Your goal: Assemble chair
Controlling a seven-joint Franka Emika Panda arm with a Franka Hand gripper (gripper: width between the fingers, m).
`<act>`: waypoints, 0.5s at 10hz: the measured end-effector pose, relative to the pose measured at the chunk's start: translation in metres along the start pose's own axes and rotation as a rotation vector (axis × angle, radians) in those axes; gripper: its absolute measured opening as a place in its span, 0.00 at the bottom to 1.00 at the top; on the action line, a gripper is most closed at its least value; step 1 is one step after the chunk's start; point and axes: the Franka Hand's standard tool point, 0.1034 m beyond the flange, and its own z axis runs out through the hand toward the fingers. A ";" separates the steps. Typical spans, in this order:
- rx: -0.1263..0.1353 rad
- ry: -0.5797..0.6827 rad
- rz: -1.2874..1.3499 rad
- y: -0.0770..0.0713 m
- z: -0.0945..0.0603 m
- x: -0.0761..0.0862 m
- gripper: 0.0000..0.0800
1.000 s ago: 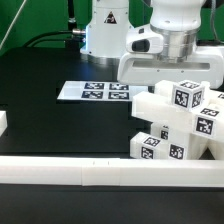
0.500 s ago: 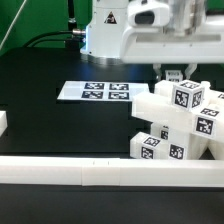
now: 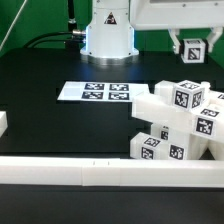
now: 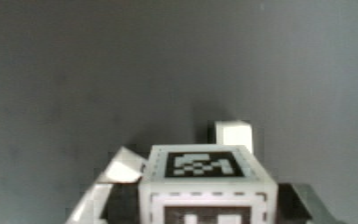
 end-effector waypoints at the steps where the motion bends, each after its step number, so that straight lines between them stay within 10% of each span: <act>1: -0.010 -0.039 0.014 -0.007 -0.008 0.014 0.36; 5: -0.039 0.000 -0.010 -0.012 -0.010 0.028 0.36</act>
Offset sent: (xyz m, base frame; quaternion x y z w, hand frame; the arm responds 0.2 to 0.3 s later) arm 0.0000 0.0000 0.0000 0.0000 0.0000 0.0000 1.0000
